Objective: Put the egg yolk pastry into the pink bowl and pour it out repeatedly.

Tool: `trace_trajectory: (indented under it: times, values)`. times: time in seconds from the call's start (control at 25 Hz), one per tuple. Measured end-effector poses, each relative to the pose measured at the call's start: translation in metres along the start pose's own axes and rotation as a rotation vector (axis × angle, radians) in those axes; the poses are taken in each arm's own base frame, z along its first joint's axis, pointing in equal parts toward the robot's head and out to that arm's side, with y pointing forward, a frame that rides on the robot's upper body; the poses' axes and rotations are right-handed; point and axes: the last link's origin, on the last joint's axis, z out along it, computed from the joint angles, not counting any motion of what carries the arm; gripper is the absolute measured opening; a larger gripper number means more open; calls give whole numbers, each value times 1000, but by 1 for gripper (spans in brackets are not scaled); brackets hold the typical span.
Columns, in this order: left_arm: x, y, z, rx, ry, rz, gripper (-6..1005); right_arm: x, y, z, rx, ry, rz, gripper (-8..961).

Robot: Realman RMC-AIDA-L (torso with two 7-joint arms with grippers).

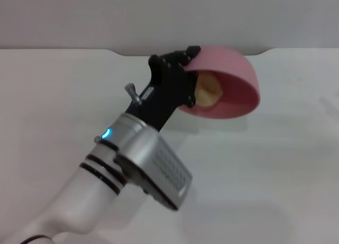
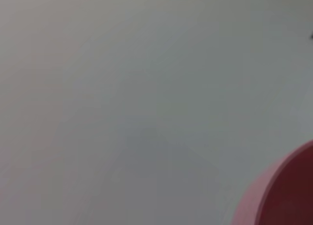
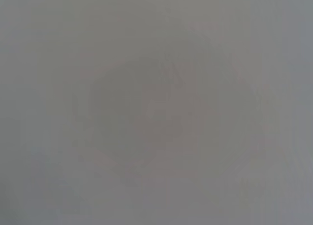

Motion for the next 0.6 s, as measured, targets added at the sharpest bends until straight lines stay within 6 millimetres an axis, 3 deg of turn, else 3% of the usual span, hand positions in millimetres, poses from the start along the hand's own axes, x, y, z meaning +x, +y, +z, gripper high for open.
trace_trajectory:
  times: [0.36, 0.48, 0.6]
  values:
    - [-9, 10, 0, -67, 26, 359, 0, 1, 1, 1, -3, -5, 8, 607]
    - [-13, 9, 4, -80, 5, 318, 0, 3, 1, 2, -8, -5, 11, 608]
    - [-23, -3, 15, -47, -81, 108, -1, 4, 2, 4, -15, -1, -8, 609]
